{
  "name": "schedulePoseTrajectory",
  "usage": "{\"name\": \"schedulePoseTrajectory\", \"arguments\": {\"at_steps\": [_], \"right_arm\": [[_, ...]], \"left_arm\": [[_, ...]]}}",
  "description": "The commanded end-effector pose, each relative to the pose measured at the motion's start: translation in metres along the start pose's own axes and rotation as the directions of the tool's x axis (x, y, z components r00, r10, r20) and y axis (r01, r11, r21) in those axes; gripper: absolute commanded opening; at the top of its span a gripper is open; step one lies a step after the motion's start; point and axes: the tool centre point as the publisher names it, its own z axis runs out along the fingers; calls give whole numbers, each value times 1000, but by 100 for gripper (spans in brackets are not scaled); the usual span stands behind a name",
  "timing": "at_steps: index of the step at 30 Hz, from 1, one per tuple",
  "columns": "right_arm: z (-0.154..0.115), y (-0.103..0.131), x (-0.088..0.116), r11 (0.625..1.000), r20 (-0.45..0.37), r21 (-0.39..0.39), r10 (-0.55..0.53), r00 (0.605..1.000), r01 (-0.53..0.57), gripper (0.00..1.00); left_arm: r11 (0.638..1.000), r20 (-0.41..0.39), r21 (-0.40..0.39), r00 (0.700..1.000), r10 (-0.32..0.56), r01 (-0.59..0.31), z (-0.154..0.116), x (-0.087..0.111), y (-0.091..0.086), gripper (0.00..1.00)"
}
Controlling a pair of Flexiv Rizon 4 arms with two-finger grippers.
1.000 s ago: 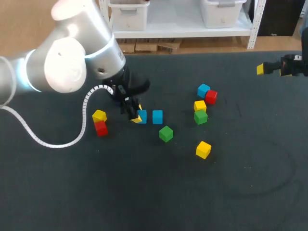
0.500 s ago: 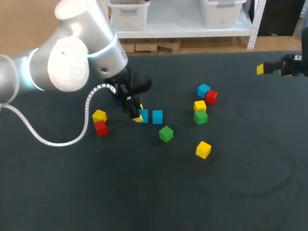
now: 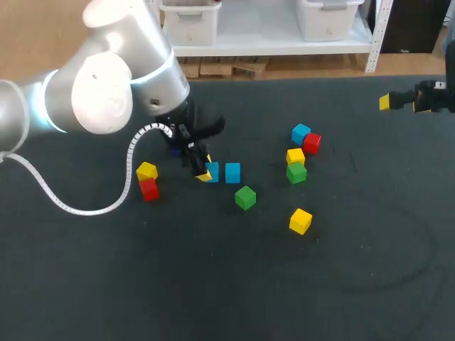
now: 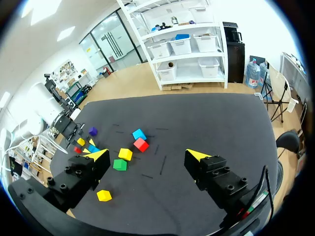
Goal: Place the blue cubes, place green cubes on the blue cubes, place the yellow cubes on the green cubes, then place the red cubes on the yellow cubes, and place purple cube on the red cubes.
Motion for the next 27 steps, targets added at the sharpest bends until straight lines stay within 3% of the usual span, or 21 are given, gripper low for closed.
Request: {"name": "schedulePoseTrajectory", "arguments": {"at_steps": [1,6,7,8,9,12,14,15,17,27], "right_arm": [[0,1,0,1000,0,2,1,1000,-1,100],[0,1,0,1000,0,2,1,1000,-1,100],[0,1,0,1000,0,2,1,1000,-1,100],[0,1,0,1000,0,2,1,1000,-1,100],[0,1,0,1000,0,2,1,1000,-1,100],[0,1,0,1000,0,2,1,1000,-1,100],[0,1,0,1000,0,2,1,1000,-1,100],[0,1,0,1000,0,2,1,1000,-1,100],[0,1,0,1000,0,2,1,1000,-1,100],[0,1,0,1000,0,2,1,1000,-1,100]], "left_arm": [[1000,-3,6,1000,0,0,3,0,2,0],[1000,-8,9,1000,-3,3,4,1,2,0],[1000,-9,10,1000,-3,3,4,1,2,6],[1000,-11,12,1000,-2,2,4,1,2,27],[1000,-11,13,1000,-2,2,4,1,2,35],[1000,-11,16,1000,-3,3,4,0,2,41],[1000,-13,18,1000,-4,4,4,1,2,54],[1000,-13,18,1000,-4,4,4,1,2,73],[1000,-14,19,1000,-4,4,3,0,2,97],[1000,-6,9,1000,-5,5,-11,-2,4,100]]}}
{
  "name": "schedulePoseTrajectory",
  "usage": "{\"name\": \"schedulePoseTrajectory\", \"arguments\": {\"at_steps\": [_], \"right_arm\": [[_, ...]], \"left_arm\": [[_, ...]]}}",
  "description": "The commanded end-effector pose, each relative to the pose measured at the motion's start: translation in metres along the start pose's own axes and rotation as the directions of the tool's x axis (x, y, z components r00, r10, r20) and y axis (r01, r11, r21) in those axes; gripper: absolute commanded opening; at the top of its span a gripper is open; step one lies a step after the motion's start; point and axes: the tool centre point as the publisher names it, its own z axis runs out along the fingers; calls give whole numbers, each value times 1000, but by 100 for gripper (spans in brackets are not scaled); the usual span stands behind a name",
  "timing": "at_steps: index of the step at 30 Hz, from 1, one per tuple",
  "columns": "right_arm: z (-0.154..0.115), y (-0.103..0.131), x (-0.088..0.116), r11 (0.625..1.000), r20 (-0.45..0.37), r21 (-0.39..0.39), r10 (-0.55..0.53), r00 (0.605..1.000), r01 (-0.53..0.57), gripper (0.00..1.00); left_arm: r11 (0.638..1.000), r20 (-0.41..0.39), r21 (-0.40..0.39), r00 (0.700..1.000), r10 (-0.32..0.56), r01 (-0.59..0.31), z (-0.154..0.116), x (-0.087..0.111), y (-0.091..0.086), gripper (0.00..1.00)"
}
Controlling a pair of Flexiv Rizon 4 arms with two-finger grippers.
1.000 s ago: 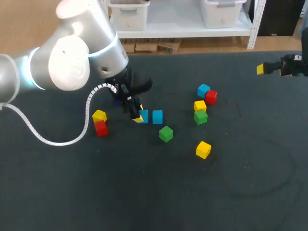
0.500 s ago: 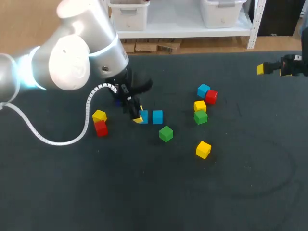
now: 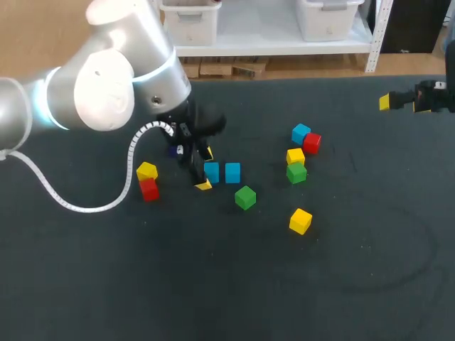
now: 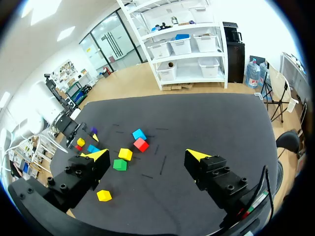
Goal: Place the blue cubes, place green cubes on the blue cubes, place the yellow cubes on the green cubes, then place the red cubes on the yellow cubes, and place purple cube on the red cubes.
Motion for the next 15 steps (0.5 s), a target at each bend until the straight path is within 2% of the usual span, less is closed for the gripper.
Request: {"name": "schedulePoseTrajectory", "arguments": {"at_steps": [1,9,15], "right_arm": [[0,1,0,1000,0,2,1,1000,-1,100],[0,1,0,1000,0,2,1,1000,-1,100],[0,1,0,1000,0,2,1,1000,-1,100]], "left_arm": [[1000,2,-5,1000,1,-1,-11,-1,1,100],[999,64,-43,998,8,-5,-53,0,-11,100],[997,118,-72,993,-23,31,-90,16,-25,100]]}}
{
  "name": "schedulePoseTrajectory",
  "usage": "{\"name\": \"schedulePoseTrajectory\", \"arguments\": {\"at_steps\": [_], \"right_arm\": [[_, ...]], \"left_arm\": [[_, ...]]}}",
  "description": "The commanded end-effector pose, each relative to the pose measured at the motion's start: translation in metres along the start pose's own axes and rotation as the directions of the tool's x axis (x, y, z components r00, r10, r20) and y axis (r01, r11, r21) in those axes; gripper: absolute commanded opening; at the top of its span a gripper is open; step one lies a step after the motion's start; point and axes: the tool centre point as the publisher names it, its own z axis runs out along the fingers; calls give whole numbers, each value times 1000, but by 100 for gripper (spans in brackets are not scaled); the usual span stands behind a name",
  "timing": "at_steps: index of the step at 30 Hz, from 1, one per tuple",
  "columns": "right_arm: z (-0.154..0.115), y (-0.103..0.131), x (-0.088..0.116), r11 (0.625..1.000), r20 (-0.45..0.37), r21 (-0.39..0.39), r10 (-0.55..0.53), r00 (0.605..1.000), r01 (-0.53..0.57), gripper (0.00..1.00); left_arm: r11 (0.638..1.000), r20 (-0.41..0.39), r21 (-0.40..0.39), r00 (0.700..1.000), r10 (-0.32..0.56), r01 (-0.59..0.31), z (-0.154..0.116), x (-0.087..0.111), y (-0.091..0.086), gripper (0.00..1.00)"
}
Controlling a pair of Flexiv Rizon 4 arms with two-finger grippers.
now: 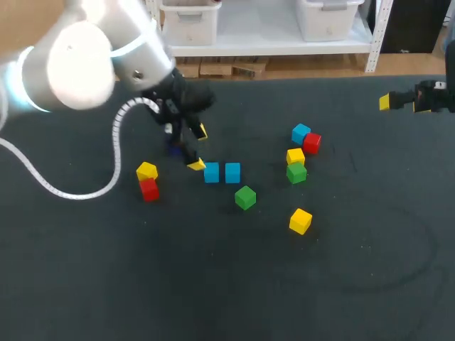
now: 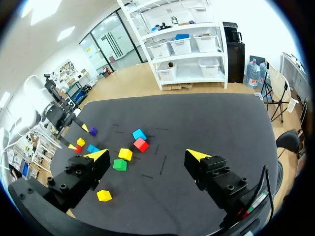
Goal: Place the blue cubes, place green cubes on the blue cubes, place the yellow cubes on the green cubes, then place the red cubes on the yellow cubes, and place purple cube on the red cubes.
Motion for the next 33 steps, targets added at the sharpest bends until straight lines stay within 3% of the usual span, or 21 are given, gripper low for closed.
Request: {"name": "schedulePoseTrajectory", "arguments": {"at_steps": [1,9,14,21,33], "right_arm": [[0,1,0,1000,0,2,1,1000,-1,100],[0,1,0,1000,0,2,1,1000,-1,100],[0,1,0,1000,0,2,1,1000,-1,100],[0,1,0,1000,0,2,1,1000,-1,100],[0,1,0,1000,0,2,1,1000,-1,100]], "left_arm": [[999,57,-42,998,-14,17,-35,24,-25,100],[999,61,-40,998,0,3,-65,50,-34,100],[998,104,-38,993,52,-48,-86,71,-39,100],[995,94,-25,990,102,-100,-100,97,-37,100],[991,81,-11,988,131,-131,-106,100,-34,100]]}}
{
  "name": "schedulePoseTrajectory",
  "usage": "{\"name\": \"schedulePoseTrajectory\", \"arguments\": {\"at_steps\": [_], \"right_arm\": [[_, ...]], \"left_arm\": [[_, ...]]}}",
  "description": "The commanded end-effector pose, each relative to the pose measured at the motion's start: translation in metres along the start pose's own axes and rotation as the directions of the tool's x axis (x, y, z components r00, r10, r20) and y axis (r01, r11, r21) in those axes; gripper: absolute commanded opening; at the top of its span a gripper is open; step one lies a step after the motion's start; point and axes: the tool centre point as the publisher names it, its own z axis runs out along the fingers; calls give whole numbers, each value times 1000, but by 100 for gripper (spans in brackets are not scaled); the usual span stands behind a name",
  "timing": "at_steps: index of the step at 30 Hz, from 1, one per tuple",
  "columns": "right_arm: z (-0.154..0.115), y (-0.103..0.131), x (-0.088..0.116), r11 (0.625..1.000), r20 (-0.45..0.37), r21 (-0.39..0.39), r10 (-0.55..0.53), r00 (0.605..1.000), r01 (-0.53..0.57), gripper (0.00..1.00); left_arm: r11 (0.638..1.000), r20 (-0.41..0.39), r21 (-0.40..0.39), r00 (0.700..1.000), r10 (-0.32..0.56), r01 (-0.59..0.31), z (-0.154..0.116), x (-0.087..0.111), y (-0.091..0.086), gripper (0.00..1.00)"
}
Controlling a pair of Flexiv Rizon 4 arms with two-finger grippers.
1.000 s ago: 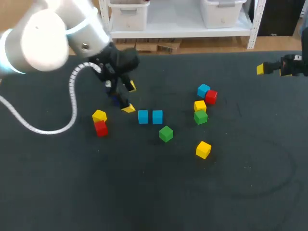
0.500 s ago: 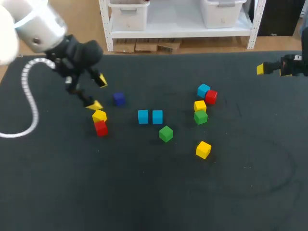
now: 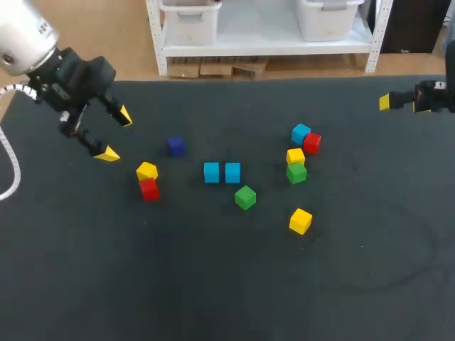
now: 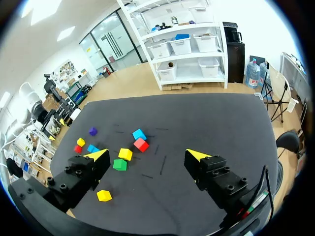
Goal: Place the blue cubes, place green cubes on the blue cubes, place the yellow cubes on the green cubes, then place the red cubes on the yellow cubes, and place purple cube on the red cubes.
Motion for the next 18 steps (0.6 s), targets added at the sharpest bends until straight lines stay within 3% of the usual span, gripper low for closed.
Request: {"name": "schedulePoseTrajectory", "arguments": {"at_steps": [1,18], "right_arm": [[0,1,0,1000,0,2,1,1000,-1,100],[2,-3,-4,999,-10,12,-30,999,31,100]], "left_arm": [[1000,-2,5,1000,0,0,0,0,2,100],[1000,-2,5,1000,0,0,0,0,2,100]]}}
